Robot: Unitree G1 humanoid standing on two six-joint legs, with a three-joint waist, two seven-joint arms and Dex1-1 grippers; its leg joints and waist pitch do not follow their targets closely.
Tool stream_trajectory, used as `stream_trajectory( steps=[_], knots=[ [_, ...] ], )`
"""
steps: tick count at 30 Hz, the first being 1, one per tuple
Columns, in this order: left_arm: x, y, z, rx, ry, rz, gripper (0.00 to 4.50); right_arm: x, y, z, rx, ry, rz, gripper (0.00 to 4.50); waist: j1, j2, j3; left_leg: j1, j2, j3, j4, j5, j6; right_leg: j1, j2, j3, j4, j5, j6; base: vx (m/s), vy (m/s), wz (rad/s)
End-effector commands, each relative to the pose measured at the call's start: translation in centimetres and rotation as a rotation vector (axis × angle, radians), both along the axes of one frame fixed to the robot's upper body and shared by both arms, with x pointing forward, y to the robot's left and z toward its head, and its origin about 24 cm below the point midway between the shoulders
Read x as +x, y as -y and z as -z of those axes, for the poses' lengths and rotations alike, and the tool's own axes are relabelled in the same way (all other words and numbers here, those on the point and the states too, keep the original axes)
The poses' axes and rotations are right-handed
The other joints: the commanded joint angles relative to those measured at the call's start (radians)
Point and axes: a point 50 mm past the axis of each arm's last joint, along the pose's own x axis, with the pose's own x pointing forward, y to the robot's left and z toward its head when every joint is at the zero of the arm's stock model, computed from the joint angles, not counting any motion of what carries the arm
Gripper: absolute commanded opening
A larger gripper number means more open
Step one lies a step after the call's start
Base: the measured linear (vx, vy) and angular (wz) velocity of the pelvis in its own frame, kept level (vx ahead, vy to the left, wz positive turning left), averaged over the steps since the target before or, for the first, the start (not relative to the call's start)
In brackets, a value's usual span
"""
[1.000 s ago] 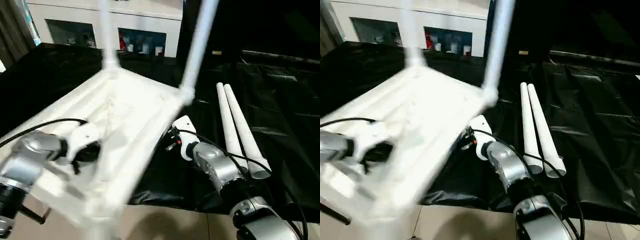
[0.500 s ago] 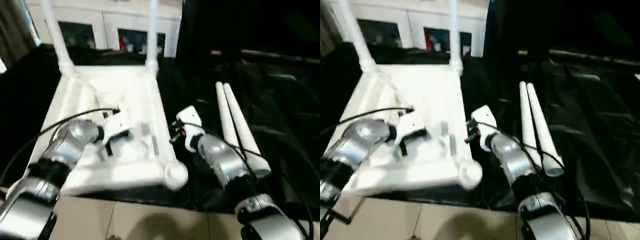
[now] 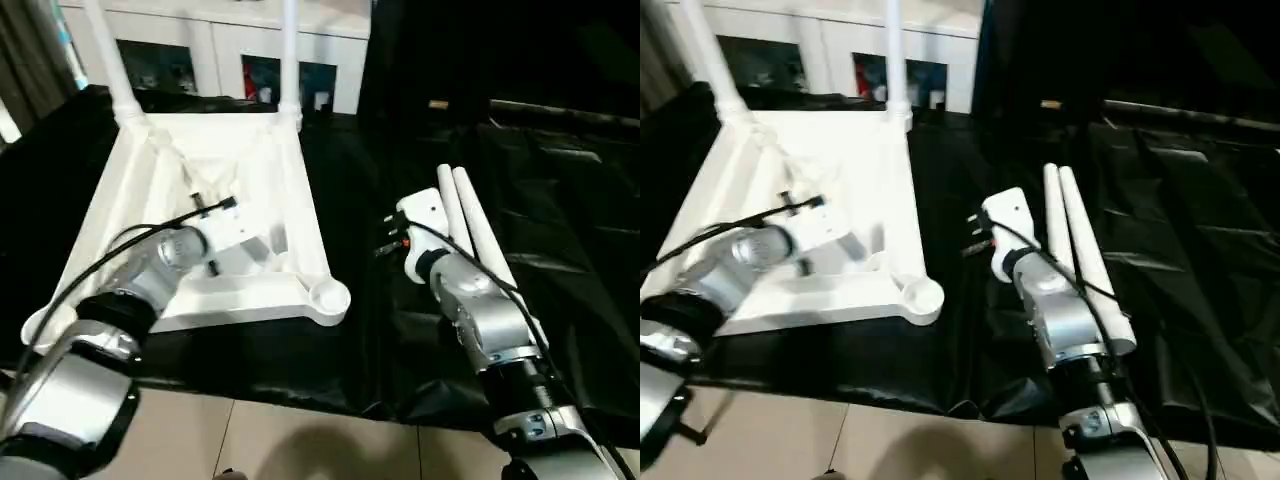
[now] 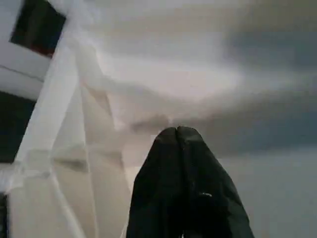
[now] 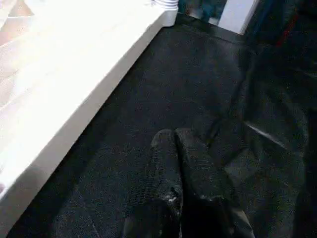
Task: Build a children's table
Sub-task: Rotate table base, then pick table leg
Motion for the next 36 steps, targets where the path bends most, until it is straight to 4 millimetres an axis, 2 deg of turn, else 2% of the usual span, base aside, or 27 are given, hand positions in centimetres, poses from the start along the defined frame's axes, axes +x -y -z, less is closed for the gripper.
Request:
stream_trajectory(
  steps=[1, 2, 4, 5, 6, 7, 8, 9, 10, 11, 12, 13, 14, 15, 16, 17, 18, 19, 22, 23, 25, 28, 31, 33, 36],
  knots=[
    [0.1, 1.3, -1.2, -0.156, 0.023, 0.043, 0.02, -0.1, 0.8, -0.9, 0.032, -0.019, 0.031, 0.18, 0.002, 0.026, -0.077, 0.008, 0.018, -0.004, -0.064, -0.153, -0.021, 0.065, -0.064, 0.059, -0.055, -0.042, -0.203, 0.0, 0.0, 0.0],
    [-0.1, 1.6, -1.6, -0.207, 0.015, 0.06, 0.0, -0.2, 0.9, -1.3, 0.063, -0.03, 0.026, 0.29, 0.003, 0.02, -0.076, 0.007, 0.019, -0.004, -0.065, -0.15, -0.015, 0.07, -0.067, 0.059, -0.052, -0.031, -0.213, 0.0, 0.0, 0.0],
    [-0.4, 1.7, -2.2, -0.26, -0.004, 0.085, 0.0, -0.2, 1.5, -1.8, 0.063, -0.044, 0.047, 0.36, 0.001, 0.023, -0.076, 0.007, 0.019, -0.002, -0.064, -0.15, -0.012, 0.065, -0.065, 0.059, -0.053, -0.031, -0.211, 0.0, 0.0, 0.0],
    [-0.5, 1.7, -2.3, -0.268, -0.008, 0.09, 0.0, -0.3, 1.6, -1.8, 0.057, -0.048, 0.056, 0.56, 0.0, 0.021, -0.075, 0.007, 0.019, -0.002, -0.066, -0.147, -0.016, 0.066, -0.064, 0.059, -0.052, -0.041, -0.207, 0.0, 0.0, 0.0],
    [-0.7, 1.7, -2.7, -0.299, -0.026, 0.098, 0.0, -0.3, 2.1, -1.9, 0.046, -0.071, 0.085, 0.56, -0.002, 0.015, -0.075, 0.006, 0.018, -0.001, -0.066, -0.149, -0.017, 0.067, -0.064, 0.059, -0.053, -0.048, -0.204, 0.0, 0.0, 0.0],
    [-1.2, 1.8, -3.2, -0.327, -0.051, 0.125, 0.0, -0.2, 2.8, -2.3, 0.045, -0.098, 0.132, 0.7, -0.002, 0.017, -0.074, 0.008, 0.02, -0.002, -0.067, -0.143, -0.023, 0.068, -0.065, 0.059, -0.051, -0.065, -0.202, 0.0, 0.0, 0.0],
    [-1.5, 1.8, -3.6, -0.351, -0.071, 0.138, 0.0, -0.2, 3.3, -2.6, 0.049, -0.111, 0.165, 0.78, -0.006, 0.007, -0.071, 0.007, 0.02, 0.001, -0.067, -0.137, -0.021, 0.065, -0.065, 0.061, -0.054, -0.083, -0.198, 0.0, 0.0, 0.0],
    [-1.5, 1.8, -3.6, -0.351, -0.071, 0.138, 0.0, -0.2, 3.3, -2.6, 0.049, -0.111, 0.165, 0.83, -0.006, 0.01, -0.072, 0.007, 0.02, 0.0, -0.067, -0.136, -0.025, 0.066, -0.067, 0.061, -0.052, -0.093, -0.198, 0.0, 0.0, 0.0],
    [-2.1, 2.0, -4.0, -0.396, -0.098, 0.159, 0.0, -0.2, 3.8, -3.0, 0.054, -0.133, 0.202, 0.89, -0.006, 0.012, -0.07, 0.012, 0.019, 0.004, -0.066, -0.143, -0.027, 0.059, -0.064, 0.062, -0.058, -0.118, -0.188, 0.0, 0.0, 0.0],
    [-2.4, 2.2, -4.4, -0.427, -0.114, 0.171, 0.0, -0.3, 4.1, -3.2, 0.054, -0.149, 0.217, 1.03, -0.009, 0.004, -0.069, 0.008, 0.02, 0.003, -0.068, -0.139, -0.028, 0.063, -0.064, 0.062, -0.056, -0.129, -0.182, 0.0, 0.0, 0.0],
    [-2.4, 2.2, -4.4, -0.427, -0.114, 0.171, 0.21, -0.3, 4.1, -3.2, 0.054, -0.149, 0.217, 1.14, -0.008, 0.007, -0.07, 0.009, 0.02, 0.003, -0.068, -0.137, -0.029, 0.062, -0.064, 0.062, -0.055, -0.135, -0.18, 0.0, 0.0, 0.0],
    [-2.8, 2.6, -4.8, -0.481, -0.142, 0.189, 0.21, -0.3, 4.5, -3.4, 0.037, -0.164, 0.235, 1.14, -0.009, 0.008, -0.069, 0.013, 0.019, 0.005, -0.067, -0.137, -0.033, 0.057, -0.063, 0.062, -0.055, -0.142, -0.176, 0.0, 0.0, 0.0],
    [-3.9, 3.6, -5.3, -0.582, -0.216, 0.236, 0.43, -0.5, 5.2, -3.5, 0.027, -0.196, 0.267, 1.24, -0.01, -0.002, -0.067, 0.012, 0.021, 0.007, -0.067, -0.133, -0.034, 0.057, -0.062, 0.063, -0.057, -0.146, -0.174, 0.0, 0.0, 0.0],
    [-4.2, 3.9, -5.4, -0.597, -0.24, 0.26, 0.43, -0.5, 5.4, -3.5, 0.022, -0.203, 0.269, 1.24, -0.008, 0.001, -0.069, 0.011, 0.022, 0.005, -0.067, -0.125, -0.036, 0.06, -0.065, 0.063, -0.049, -0.14, -0.178, 0.0, 0.0, 0.0],
    [-4.7, 4.3, -5.5, -0.617, -0.272, 0.291, 0.45, -0.6, 5.5, -3.5, 0.016, -0.213, 0.271, 1.41, -0.007, 0.006, -0.069, 0.013, 0.021, 0.006, -0.066, -0.121, -0.037, 0.057, -0.063, 0.063, -0.052, -0.137, -0.176, 0.0, 0.0, 0.0],
    [-6.3, 5.2, -5.5, -0.635, -0.363, 0.399, 0.51, -0.7, 5.8, -3.5, 0.014, -0.244, 0.274, 1.54, -0.008, 0.006, -0.066, 0.012, 0.016, 0.01, -0.065, -0.129, -0.034, 0.052, -0.058, 0.063, -0.058, -0.144, -0.17, 0.0, 0.0, 0.0],
    [-7.1, 5.7, -5.4, -0.632, -0.407, 0.45, 0.61, -0.8, 5.9, -3.5, 0.005, -0.263, 0.273, 1.61, -0.007, 0.005, -0.07, 0.01, 0.017, 0.007, -0.065, -0.123, -0.037, 0.059, -0.061, 0.062, -0.051, -0.136, -0.169, 0.0, 0.0, 0.0],
    [-7.1, 5.7, -5.4, -0.631, -0.41, 0.452, 0.73, -0.8, 5.9, -3.5, 0.004, -0.264, 0.274, 1.64, -0.009, 0.006, -0.066, 0.007, 0.016, 0.009, -0.067, -0.118, -0.037, 0.056, -0.057, 0.063, -0.055, -0.139, -0.163, 0.0, 0.0, 0.0],
    [-8.7, 6.3, -5.2, -0.58, -0.5, 0.522, 0.94, -1.2, 6.5, -3.3, -0.046, -0.337, 0.287, 1.98, -0.013, 0.006, -0.065, 0.008, 0.014, 0.009, -0.067, -0.124, -0.04, 0.058, -0.053, 0.063, -0.059, -0.161, -0.141, 0.0, 0.0, 0.0],
    [-8.8, 6.3, -5.2, -0.582, -0.507, 0.523, 1.05, -1.3, 6.6, -3.2, -0.062, -0.352, 0.287, 2.05, -0.013, 0.008, -0.065, 0.009, 0.014, 0.009, -0.066, -0.123, -0.04, 0.058, -0.052, 0.063, -0.06, -0.166, -0.136, 0.0, 0.0, 0.0],
    [-8.9, 6.5, -5.3, -0.587, -0.518, 0.521, 1.26, -1.5, 6.9, -3.0, -0.07, -0.371, 0.296, 2.17, -0.013, 0.003, -0.065, 0.008, 0.012, 0.01, -0.065, -0.126, -0.044, 0.059, -0.053, 0.064, -0.063, -0.191, -0.121, 0.0, 0.0, 0.0],
    [-9.2, 6.8, -5.6, -0.579, -0.537, 0.513, 1.62, -1.7, 7.6, -2.6, -0.063, -0.414, 0.326, 2.53, -0.013, 0.006, -0.064, 0.008, 0.011, 0.008, -0.065, -0.131, -0.048, 0.057, -0.052, 0.063, -0.067, -0.222, -0.106, 0.0, 0.0, 0.0],
    [-9.4, 7.3, -5.7, -0.598, -0.554, 0.527, 1.75, -1.7, 8.0, -2.4, -0.05, -0.431, 0.35, 2.75, -0.013, 0.004, -0.066, 0.007, 0.011, 0.008, -0.064, -0.132, -0.052, 0.057, -0.051, 0.062, -0.067, -0.216, -0.109, 0.0, 0.0, 0.0],
    [-9.6, 7.3, -5.7, -0.597, -0.561, 0.529, 1.95, -1.6, 8.2, -2.3, -0.056, -0.434, 0.354, 2.91, -0.013, 0.007, -0.067, 0.006, 0.01, 0.008, -0.063, -0.123, -0.051, 0.058, -0.05, 0.062, -0.065, -0.202, -0.11, 0.0, 0.0, 0.0],
    [-9.7, 7.4, -5.7, -0.595, -0.57, 0.528, 2.3, -1.4, 8.4, -1.8, -0.036, -0.448, 0.368, 3.28, -0.013, 0.004, -0.068, 0.005, 0.009, 0.008, -0.062, -0.113, -0.049, 0.059, -0.049, 0.062, -0.063, -0.184, -0.113, 0.0, 0.0, 0.0]
  ],
)
